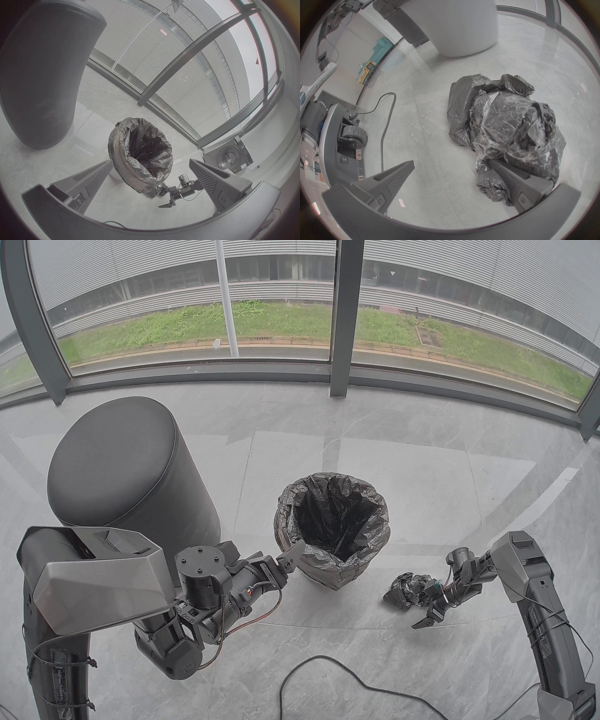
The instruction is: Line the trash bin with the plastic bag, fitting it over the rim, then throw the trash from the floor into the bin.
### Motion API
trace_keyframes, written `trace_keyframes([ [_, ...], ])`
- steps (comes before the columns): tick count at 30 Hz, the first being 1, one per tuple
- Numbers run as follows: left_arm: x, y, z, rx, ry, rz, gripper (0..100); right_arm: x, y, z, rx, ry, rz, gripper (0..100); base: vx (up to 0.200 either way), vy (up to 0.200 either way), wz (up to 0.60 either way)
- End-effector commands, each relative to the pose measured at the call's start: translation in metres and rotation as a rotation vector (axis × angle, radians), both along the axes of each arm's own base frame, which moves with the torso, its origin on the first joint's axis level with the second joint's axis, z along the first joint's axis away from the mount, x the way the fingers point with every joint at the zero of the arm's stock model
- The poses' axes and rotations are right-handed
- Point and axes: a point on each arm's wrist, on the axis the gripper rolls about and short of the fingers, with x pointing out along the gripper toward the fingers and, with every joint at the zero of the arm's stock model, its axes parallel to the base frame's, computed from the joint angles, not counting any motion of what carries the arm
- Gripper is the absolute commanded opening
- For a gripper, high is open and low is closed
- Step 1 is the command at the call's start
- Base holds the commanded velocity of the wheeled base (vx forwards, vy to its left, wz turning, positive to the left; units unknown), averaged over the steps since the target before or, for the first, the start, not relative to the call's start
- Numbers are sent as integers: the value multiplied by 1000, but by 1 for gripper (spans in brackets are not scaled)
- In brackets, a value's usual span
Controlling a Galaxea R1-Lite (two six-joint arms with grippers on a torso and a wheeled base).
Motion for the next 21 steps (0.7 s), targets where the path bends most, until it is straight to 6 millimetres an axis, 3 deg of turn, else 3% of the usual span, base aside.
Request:
trace_keyframes([
  [1, -1, -2, -3, 5, 7, -5, 100, -4, -1, -9, 3, 33, -19, 0, 0, 0, 0],
  [9, -1, -3, -3, 4, 6, -8, 100, -2, 3, -3, 31, 71, -106, 0, 0, 0, 0],
  [21, -3, -4, 2, -2, -7, -14, 100, 30, -21, 137, 98, -108, -265, 0, 0, 0, 0],
])
